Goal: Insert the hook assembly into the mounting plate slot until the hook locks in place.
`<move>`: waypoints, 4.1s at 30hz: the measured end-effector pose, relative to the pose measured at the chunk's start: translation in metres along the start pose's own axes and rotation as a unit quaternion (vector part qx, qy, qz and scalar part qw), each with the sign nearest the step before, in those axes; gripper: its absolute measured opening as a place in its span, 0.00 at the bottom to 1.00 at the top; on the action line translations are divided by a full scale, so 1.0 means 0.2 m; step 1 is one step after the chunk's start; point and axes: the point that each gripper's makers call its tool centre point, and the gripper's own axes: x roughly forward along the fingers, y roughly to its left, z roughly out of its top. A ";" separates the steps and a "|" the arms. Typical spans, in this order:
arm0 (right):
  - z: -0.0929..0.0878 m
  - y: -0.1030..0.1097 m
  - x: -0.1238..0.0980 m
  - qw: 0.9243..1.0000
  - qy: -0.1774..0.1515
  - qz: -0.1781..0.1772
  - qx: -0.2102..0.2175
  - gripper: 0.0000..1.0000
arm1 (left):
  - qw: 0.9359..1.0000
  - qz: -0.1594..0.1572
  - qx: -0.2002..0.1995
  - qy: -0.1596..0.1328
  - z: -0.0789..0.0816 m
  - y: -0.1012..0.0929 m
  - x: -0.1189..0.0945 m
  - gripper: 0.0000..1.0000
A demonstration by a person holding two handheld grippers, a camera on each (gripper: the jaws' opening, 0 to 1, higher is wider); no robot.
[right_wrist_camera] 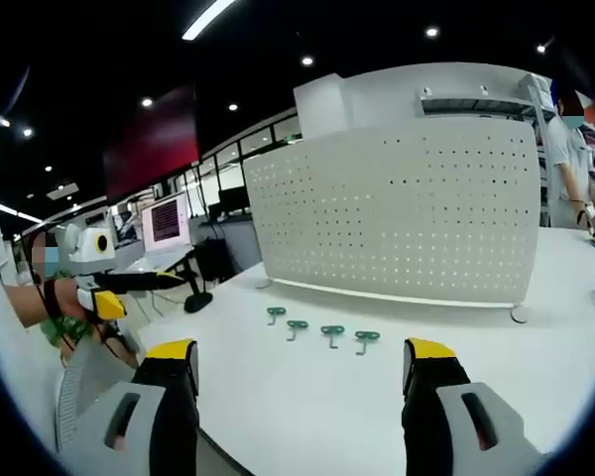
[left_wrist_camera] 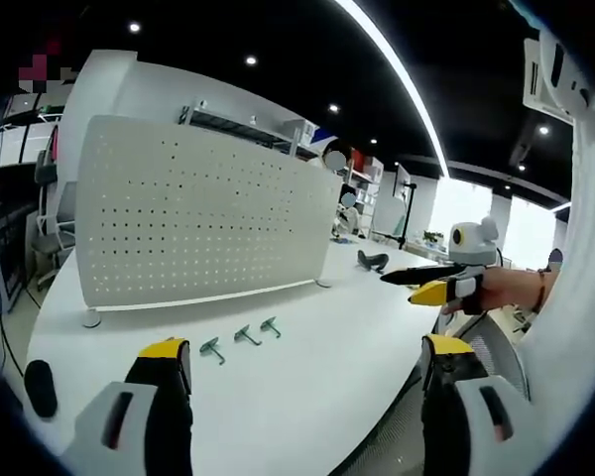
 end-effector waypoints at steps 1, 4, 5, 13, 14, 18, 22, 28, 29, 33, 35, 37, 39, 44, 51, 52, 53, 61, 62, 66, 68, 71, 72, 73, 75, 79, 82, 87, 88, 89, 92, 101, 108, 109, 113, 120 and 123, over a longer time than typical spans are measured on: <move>0.00 0.00 0.00 1.000 0.000 0.001 0.001 0.86 | 1.000 0.000 0.000 -0.001 0.00 0.00 0.00 0.99; 0.00 0.00 0.01 1.000 0.000 0.001 0.000 0.86 | 1.000 0.001 0.001 0.000 0.00 0.00 0.00 0.99; 0.00 0.00 0.01 1.000 0.001 0.001 0.000 0.86 | 1.000 0.001 0.001 0.000 0.01 0.00 0.00 0.99; 0.00 0.00 0.02 1.000 0.004 0.002 -0.002 0.86 | 1.000 0.000 0.001 0.003 0.00 0.01 0.01 0.98; 0.00 -0.01 0.02 1.000 0.003 0.002 -0.002 0.86 | 1.000 -0.001 0.001 0.006 -0.01 0.01 0.01 0.98; 0.00 -0.01 0.02 1.000 0.005 0.001 -0.002 0.85 | 1.000 -0.004 0.000 0.007 -0.01 0.01 0.02 0.98; -0.01 -0.01 0.03 1.000 0.009 0.002 -0.002 0.85 | 1.000 -0.007 0.003 0.007 -0.01 0.01 0.03 0.97; -0.02 -0.01 0.04 1.000 0.017 0.004 -0.007 0.84 | 1.000 -0.012 -0.001 0.006 -0.02 0.00 0.05 0.98; -0.02 0.00 0.04 1.000 0.019 0.006 -0.008 0.84 | 1.000 -0.013 0.001 0.007 -0.02 0.00 0.05 0.98; -0.03 0.01 0.04 0.999 0.029 0.010 -0.016 0.84 | 1.000 -0.014 0.000 0.010 -0.04 0.00 0.04 0.97; -0.03 0.01 0.05 0.999 0.031 0.012 -0.018 0.83 | 1.000 -0.014 -0.002 0.007 -0.03 0.01 0.04 0.97; -0.03 0.01 0.05 0.999 0.032 0.013 -0.019 0.83 | 1.000 -0.015 -0.002 0.008 -0.04 0.01 0.04 0.97; -0.03 0.00 0.06 0.999 0.034 0.013 -0.021 0.83 | 1.000 -0.016 -0.001 0.010 -0.04 0.01 0.04 0.98; -0.01 0.00 0.08 0.999 0.034 0.020 -0.021 0.82 | 1.000 -0.016 -0.001 0.011 -0.04 0.02 0.05 0.97; 0.00 -0.02 0.12 0.998 0.042 0.023 -0.030 0.82 | 1.000 -0.017 0.002 0.012 -0.05 0.02 0.06 0.98; 0.01 -0.03 0.12 0.998 0.043 0.023 -0.033 0.82 | 1.000 -0.017 0.001 0.011 -0.05 0.02 0.06 0.98; 0.01 -0.03 0.13 0.998 0.045 0.023 -0.036 0.82 | 1.000 -0.017 -0.001 0.010 -0.05 0.03 0.06 0.97; 0.00 -0.07 0.16 0.997 0.055 0.024 -0.041 0.81 | 1.000 -0.018 -0.005 0.012 -0.06 0.02 0.07 0.97; 0.00 -0.07 0.16 0.997 0.056 0.024 -0.040 0.80 | 1.000 -0.019 -0.005 0.011 -0.06 0.02 0.07 0.97; 0.00 -0.09 0.18 0.997 0.060 0.027 -0.046 0.79 | 1.000 -0.021 0.002 0.017 -0.06 0.02 0.08 0.97; -0.01 -0.11 0.19 0.996 0.065 0.024 -0.049 0.79 | 1.000 -0.022 0.004 0.018 -0.06 0.02 0.08 0.97; 0.00 -0.12 0.20 0.997 0.063 0.026 -0.045 0.79 | 1.000 -0.023 0.005 0.016 -0.05 0.02 0.09 0.97; 0.00 -0.12 0.20 0.996 0.066 0.027 -0.047 0.79 | 1.000 -0.023 0.005 0.016 -0.05 0.02 0.09 0.97; -0.01 -0.13 0.20 0.996 0.068 0.027 -0.050 0.79 | 1.000 -0.023 0.005 0.017 -0.05 0.02 0.10 0.97; -0.02 -0.14 0.21 0.996 0.072 0.027 -0.053 0.78 | 1.000 -0.024 0.006 0.016 -0.05 0.02 0.10 0.97; -0.06 -0.15 0.22 0.995 0.084 0.029 -0.052 0.77 | 1.000 -0.023 0.002 0.017 -0.06 0.01 0.10 0.97; -0.09 -0.16 0.23 0.994 0.094 0.031 -0.054 0.77 | 1.000 -0.024 0.004 0.019 -0.07 0.01 0.10 0.97; -0.12 -0.15 0.25 0.992 0.107 0.036 -0.059 0.75 | 1.000 -0.022 0.005 0.022 -0.08 0.01 0.09 0.97; -0.13 -0.15 0.26 0.991 0.109 0.035 -0.063 0.75 | 1.000 -0.021 0.005 0.021 -0.08 0.01 0.09 0.97; -0.13 -0.15 0.26 0.991 0.110 0.034 -0.065 0.74 | 1.000 -0.022 0.004 0.020 -0.07 0.00 0.09 0.97; -0.14 -0.14 0.28 0.990 0.115 0.041 -0.067 0.73 | 1.000 -0.023 0.001 0.018 -0.07 0.00 0.08 0.97; -0.17 -0.16 0.34 0.988 0.127 0.049 -0.074 0.72 | 0.999 -0.025 0.004 0.023 -0.08 0.00 0.08 0.97; -0.16 -0.20 0.36 0.987 0.134 0.049 -0.079 0.71 | 0.999 -0.025 0.002 0.026 -0.09 0.01 0.07 0.97; -0.16 -0.20 0.37 0.987 0.131 0.051 -0.079 0.71 | 0.999 -0.025 -0.001 0.025 -0.09 0.02 0.07 0.97; -0.15 -0.20 0.39 0.987 0.128 0.053 -0.079 0.69 | 0.999 -0.027 -0.004 0.021 -0.08 0.01 0.07 0.97; -0.17 -0.22 0.44 0.985 0.141 0.059 -0.085 0.67 | 0.999 -0.031 -0.003 0.021 -0.07 0.01 0.08 0.97; -0.17 -0.21 0.45 0.985 0.141 0.066 -0.077 0.64 | 0.999 -0.032 -0.003 0.023 -0.08 0.01 0.08 0.97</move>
